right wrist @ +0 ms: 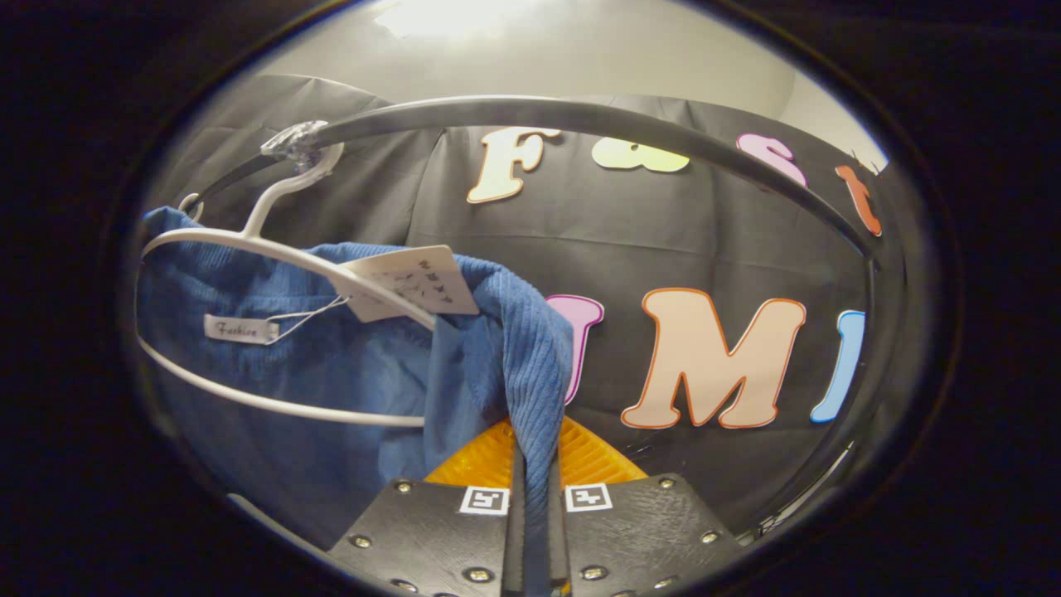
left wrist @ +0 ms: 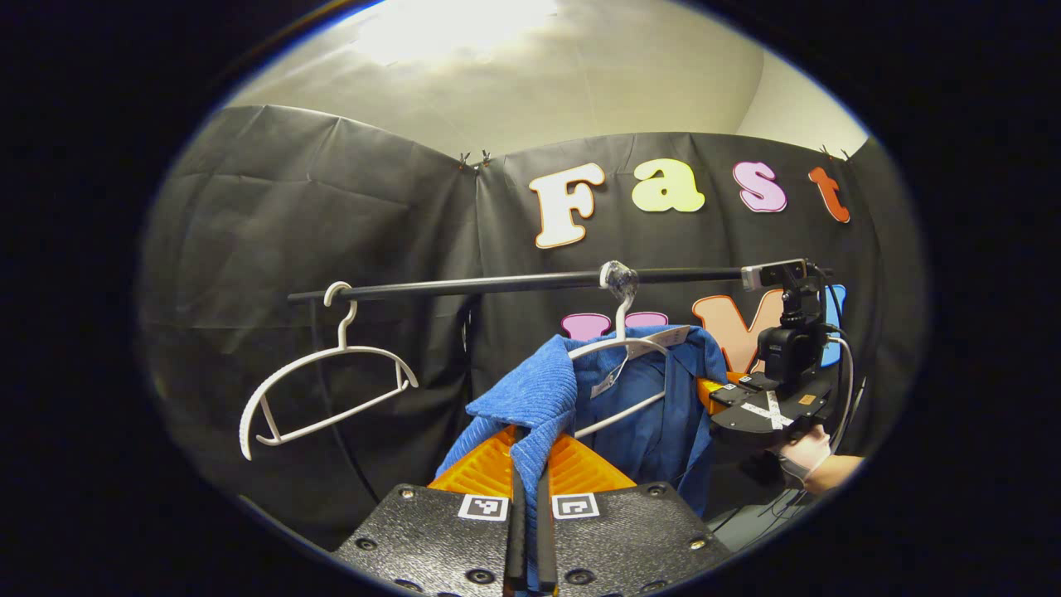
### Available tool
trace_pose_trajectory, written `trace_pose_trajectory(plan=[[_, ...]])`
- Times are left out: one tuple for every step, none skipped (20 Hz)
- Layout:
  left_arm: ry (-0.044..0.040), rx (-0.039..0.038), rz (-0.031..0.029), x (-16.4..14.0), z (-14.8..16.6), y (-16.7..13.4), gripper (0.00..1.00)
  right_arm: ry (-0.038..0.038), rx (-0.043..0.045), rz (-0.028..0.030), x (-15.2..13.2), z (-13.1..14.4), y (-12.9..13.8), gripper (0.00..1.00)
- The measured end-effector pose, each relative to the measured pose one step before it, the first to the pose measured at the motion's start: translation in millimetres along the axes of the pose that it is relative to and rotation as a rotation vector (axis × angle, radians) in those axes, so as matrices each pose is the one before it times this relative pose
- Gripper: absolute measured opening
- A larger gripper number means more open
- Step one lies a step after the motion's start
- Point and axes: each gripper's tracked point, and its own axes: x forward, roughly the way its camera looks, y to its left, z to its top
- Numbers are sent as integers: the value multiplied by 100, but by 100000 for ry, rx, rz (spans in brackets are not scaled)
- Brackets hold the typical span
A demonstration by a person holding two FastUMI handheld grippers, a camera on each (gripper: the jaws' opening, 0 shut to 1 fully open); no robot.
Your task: Grasp the clothes on the hanger with both hands and then place them into the laundry hamper below.
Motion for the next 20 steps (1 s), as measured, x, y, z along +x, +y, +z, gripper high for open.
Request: trace_pose_trajectory(plan=[[126, -330, 163, -31, 287, 316, 4, -632, -188, -634, 339, 320, -323, 10], [359, -242, 123, -76, 296, 413, 4, -503, -164, -594, 437, 225, -324, 10], [243, -247, 162, -70, 145, 346, 4, -250, 95, -336, 427, 101, -212, 10], [606, -469, 188, 53, 200, 374, 4, -454, 169, -528, 254, 245, -206, 10], [554, -399, 97, -143, 151, 375, 4, -262, 251, -415, 237, 192, -232, 10], [886, -533, -250, -27, 127, 374, 5, -457, 290, -414, 267, 207, -197, 10], [1008, -1422, -534, -97, 99, 275, 4, -528, 290, -204, 282, 241, -115, 10], [844, -2596, -1159, -143, 294, 118, 5, -360, 120, -79, 247, 129, -135, 10], [1283, -2557, -1303, -109, 122, 158, 5, -322, -144, -79, 206, 37, -28, 11], [857, -2384, -1271, -148, 78, 80, 5, -232, -90, 0, 191, 120, -84, 10], [538, -1790, -850, -72, 251, 246, 5, -181, 200, 74, 179, 27, -126, 10], [938, -1257, -526, -53, 76, 293, 5, -224, 307, 85, 179, 116, -7, 11], [474, -1076, -77, -110, 213, 382, 4, -58, 156, 212, 11, -10, 89, 10], [188, -758, -150, -94, 186, 427, 6, -231, 100, 223, -9, 96, 27, 10], [759, -667, -221, -127, 173, 397, 5, -306, -4, 317, 96, 110, 118, 10], [428, -1042, -654, -86, 153, 254, 4, -267, 26, 225, 83, 102, 60, 10], [553, -1316, -767, -109, 241, 281, 5, -95, 181, 403, -17, -53, 101, 10], [558, -1260, -573, -123, 186, 318, 5, -83, 192, 251, 51, 95, 43, 10], [293, -803, -781, -53, 283, 238, 5, -136, 427, 253, 27, 0, 71, 10], [784, -471, -1206, 31, 65, 91, 5, -62, 424, 285, 9, 57, 158, 11]])
